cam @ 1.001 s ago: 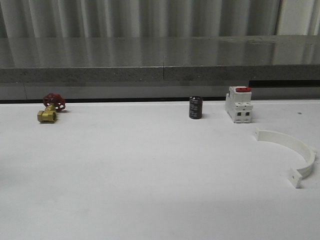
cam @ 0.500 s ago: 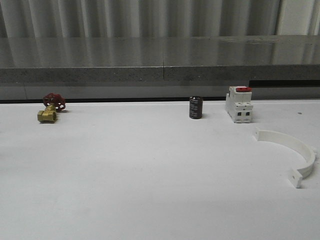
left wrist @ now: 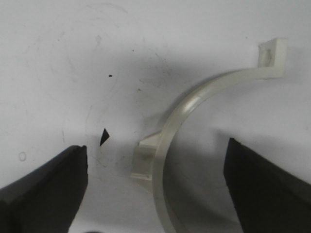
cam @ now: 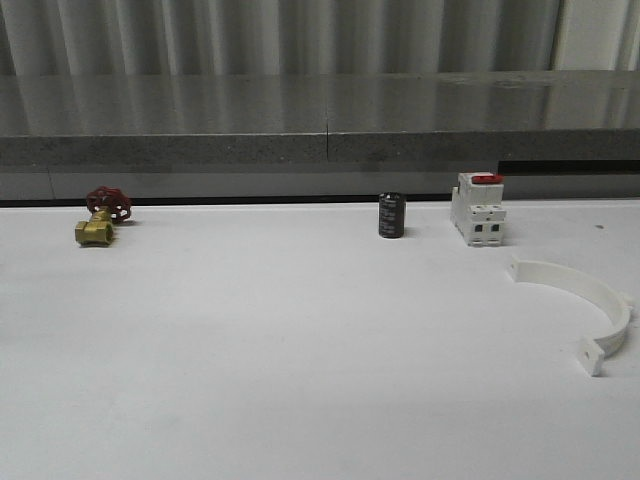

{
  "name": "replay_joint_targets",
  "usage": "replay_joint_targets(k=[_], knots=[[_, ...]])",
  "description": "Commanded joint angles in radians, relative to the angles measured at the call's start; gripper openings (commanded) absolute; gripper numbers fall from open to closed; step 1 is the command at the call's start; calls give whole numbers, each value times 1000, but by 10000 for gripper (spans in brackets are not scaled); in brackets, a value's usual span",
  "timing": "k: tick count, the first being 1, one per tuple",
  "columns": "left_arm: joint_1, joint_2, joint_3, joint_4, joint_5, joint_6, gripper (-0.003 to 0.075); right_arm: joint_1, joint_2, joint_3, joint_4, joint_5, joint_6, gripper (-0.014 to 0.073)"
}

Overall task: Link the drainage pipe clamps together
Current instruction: 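Lower the left gripper and grasp the white clamp half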

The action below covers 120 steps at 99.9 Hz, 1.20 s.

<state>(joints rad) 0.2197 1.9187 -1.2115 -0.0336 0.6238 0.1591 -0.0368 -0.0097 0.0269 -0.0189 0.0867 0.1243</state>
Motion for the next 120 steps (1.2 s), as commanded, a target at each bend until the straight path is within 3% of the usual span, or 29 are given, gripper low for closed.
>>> replay_joint_targets(k=[1, 80, 90, 109, 120], knots=[[3, -30, -29, -12, -29, -2, 564, -6, -20, -17, -13, -87, -1, -67], [3, -19, -23, -22, -41, -2, 557, -6, -20, -17, -13, -87, -1, -67], [3, -19, -23, -22, -37, -2, 469, -6, -20, -17, -13, -87, -1, -67], [3, -19, -23, -22, -35, -2, 201, -6, -20, -17, -13, -87, -1, -67], [3, -19, -23, -22, -35, -2, 88, -6, -20, -17, -13, -87, -1, -67]])
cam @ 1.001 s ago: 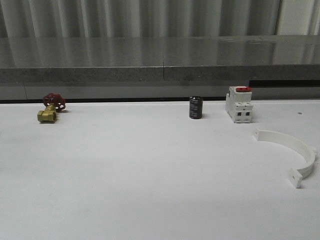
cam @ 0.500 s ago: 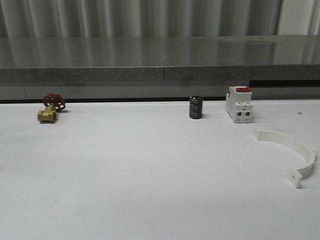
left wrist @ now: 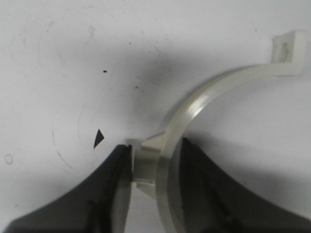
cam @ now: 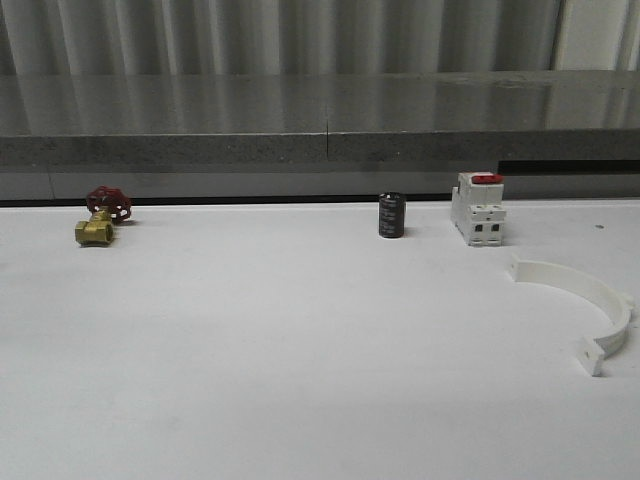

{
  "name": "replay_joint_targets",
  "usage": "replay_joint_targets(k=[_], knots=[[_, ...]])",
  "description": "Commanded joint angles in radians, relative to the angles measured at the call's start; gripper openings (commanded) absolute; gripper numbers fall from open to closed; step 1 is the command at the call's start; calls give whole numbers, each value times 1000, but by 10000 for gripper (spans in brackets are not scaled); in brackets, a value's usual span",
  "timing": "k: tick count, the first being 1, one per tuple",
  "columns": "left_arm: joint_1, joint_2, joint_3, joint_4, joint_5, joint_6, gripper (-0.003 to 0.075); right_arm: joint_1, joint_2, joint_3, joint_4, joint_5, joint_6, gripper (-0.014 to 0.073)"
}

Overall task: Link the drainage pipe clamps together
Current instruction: 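Lower the left gripper and grasp the white clamp half, then lift the clamp half and carry it toward the table center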

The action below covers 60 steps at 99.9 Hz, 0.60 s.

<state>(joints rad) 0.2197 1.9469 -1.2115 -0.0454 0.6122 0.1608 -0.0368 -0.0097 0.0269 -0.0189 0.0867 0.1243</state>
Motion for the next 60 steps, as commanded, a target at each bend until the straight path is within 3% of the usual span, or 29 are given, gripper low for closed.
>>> replay_joint_targets(k=[1, 24, 48, 60], knots=[[3, -48, -23, -11, -23, -3, 76, -6, -20, -17, -13, -87, -1, -67], [3, -48, -23, 11, -21, -3, -19, -6, -20, -17, -13, -87, -1, -67], [-25, -83, -72, 1, 53, -3, -21, -6, -20, -17, -13, -87, -1, -67], [-58, -154, -72, 4, 66, -88, -21, -6, -20, -17, -13, -87, -1, -67]])
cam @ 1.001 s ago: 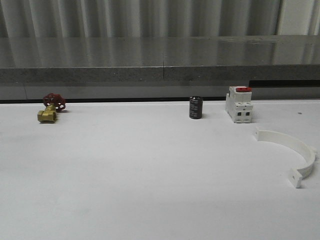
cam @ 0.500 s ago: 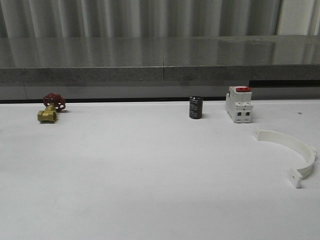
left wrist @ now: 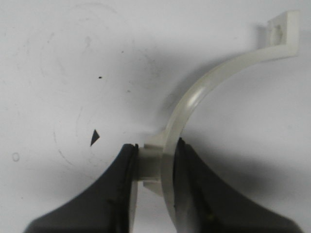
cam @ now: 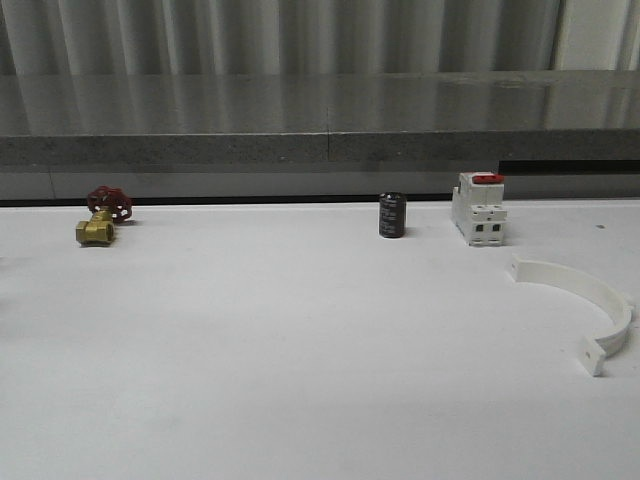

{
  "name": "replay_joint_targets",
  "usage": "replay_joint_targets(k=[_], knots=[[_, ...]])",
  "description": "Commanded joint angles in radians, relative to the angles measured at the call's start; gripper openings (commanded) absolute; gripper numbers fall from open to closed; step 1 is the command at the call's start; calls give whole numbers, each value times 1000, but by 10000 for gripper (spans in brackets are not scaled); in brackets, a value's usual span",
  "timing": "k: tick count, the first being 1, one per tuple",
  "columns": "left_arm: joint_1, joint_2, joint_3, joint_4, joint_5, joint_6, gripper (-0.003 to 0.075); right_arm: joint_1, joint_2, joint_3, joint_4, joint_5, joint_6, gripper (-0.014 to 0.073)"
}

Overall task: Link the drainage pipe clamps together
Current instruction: 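Lift the clamp half and carry it toward the table center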

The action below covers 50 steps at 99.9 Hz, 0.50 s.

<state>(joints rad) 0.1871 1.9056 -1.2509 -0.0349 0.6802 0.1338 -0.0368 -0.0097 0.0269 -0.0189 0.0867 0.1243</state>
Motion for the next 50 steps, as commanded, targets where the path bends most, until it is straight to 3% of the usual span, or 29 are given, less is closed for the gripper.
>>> replay_joint_targets(k=[1, 23, 50], knots=[[-31, -118, -33, -7, 0, -67, -21, -6, -20, -17, -13, -87, -1, -67], [-152, -245, -33, 9, 95, -227, -21, -6, -20, -17, -13, -87, -1, -67], [-378, -247, -33, 35, 120, -393, -21, -6, -20, -17, -13, -87, -1, -67]])
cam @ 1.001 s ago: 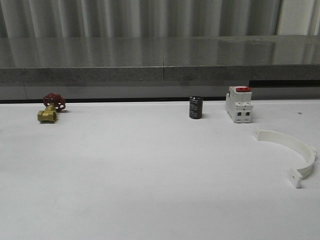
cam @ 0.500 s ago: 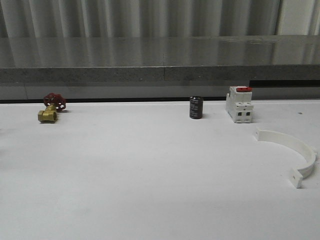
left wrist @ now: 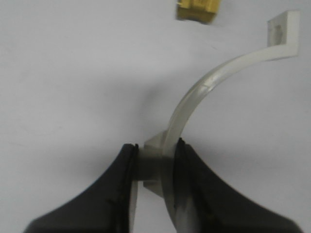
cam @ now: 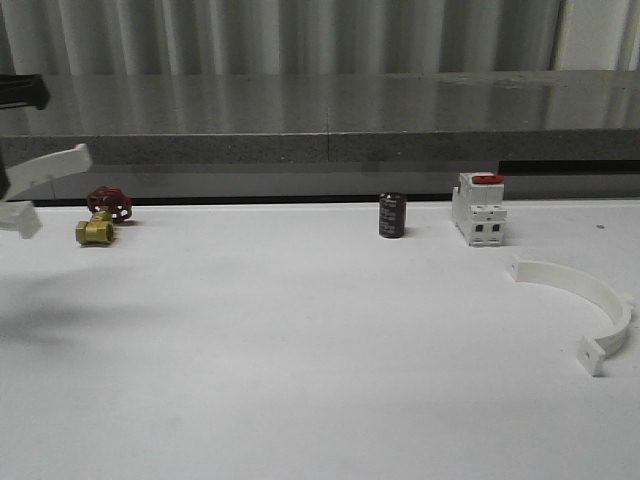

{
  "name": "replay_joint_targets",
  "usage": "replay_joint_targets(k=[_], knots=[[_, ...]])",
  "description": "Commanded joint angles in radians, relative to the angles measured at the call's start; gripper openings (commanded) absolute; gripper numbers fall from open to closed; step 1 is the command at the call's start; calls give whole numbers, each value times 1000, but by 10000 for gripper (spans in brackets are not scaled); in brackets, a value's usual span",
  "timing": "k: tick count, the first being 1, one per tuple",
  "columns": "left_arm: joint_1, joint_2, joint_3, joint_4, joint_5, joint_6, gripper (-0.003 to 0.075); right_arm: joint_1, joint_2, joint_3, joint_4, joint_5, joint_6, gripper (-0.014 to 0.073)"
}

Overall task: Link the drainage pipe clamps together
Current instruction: 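Lift the clamp half and carry it toward the table center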

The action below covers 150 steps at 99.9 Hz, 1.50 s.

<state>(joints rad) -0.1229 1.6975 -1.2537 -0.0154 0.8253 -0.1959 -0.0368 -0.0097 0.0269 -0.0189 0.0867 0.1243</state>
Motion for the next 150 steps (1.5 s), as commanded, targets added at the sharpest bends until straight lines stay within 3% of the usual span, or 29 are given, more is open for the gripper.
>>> replay_joint_targets(k=[1, 25, 70, 150], knots=[[-74, -37, -30, 15, -27, -73, -21, -6, -20, -17, -13, -87, -1, -67], [-219, 28, -40, 30, -58, -148, -21, -6, -20, -17, -13, -87, -1, -67], [-342, 193, -131, 58, -75, -253, -21, -6, -20, -17, -13, -87, -1, -67], [-372, 272, -131, 89, -100, -294, -21, -6, -20, -17, -13, -87, -1, -67]])
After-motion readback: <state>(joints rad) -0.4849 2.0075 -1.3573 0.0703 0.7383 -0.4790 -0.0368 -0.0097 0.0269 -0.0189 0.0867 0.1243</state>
